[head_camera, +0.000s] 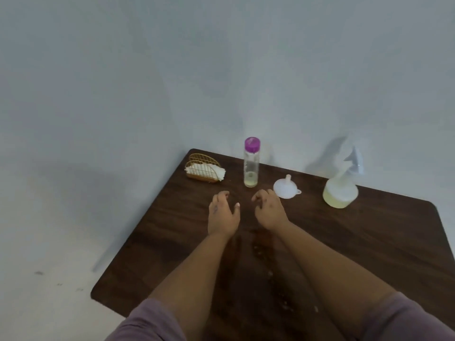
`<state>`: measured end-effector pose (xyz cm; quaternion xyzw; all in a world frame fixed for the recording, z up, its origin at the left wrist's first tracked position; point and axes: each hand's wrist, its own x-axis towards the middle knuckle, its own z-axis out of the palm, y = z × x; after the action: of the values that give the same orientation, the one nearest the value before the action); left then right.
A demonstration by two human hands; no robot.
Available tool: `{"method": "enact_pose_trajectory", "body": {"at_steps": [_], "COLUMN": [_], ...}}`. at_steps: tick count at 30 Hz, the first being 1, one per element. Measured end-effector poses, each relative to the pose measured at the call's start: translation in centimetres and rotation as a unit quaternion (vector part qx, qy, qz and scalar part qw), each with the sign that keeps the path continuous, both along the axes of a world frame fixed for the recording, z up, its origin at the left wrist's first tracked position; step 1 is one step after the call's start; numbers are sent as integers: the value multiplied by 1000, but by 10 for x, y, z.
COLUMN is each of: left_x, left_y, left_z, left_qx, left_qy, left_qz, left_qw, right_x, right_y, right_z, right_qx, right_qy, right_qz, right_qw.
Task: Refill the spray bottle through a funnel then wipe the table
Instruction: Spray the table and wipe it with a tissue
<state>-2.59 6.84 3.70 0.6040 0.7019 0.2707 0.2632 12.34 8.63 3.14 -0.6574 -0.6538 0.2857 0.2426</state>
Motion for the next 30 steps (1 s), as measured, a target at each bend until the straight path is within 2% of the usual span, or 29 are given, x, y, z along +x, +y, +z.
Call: {"method": "enact_pose_trajectory", "body": {"at_steps": [6,10,14,17,19,21,24,30], "left_x": [-82,-122,-153,-171,-182,-188,-186,-173], "left_y": [21,55,81,94,99,103,111,128], "left_z": [-18,-21,-32,-43,-53,-62,-69,-63], "left_qx": [-40,-43,-45,-61,-122,-196,-246,-324], "left_qy": [14,9,3,37,85,154,230,290], "left_qz": [18,7,-12,-49,-91,-148,-195,-229], "left_qw": [999,999,999,996,985,957,921,871], "right_x": [-61,-94,-116,-121,-121,-120,-122,-124], "right_y": [50,85,121,142,150,156,160,164], "right_z": [-9,-21,-35,-42,-46,-49,-55,-53], "right_qx": [-54,-83,-113,-109,-100,-96,-86,-40], "right_qy": [48,103,185,151,99,34,-35,-59], "right_qz": [-32,-111,-206,-215,-192,-159,-120,-134], "right_qw": [997,985,954,959,971,982,988,988]}}
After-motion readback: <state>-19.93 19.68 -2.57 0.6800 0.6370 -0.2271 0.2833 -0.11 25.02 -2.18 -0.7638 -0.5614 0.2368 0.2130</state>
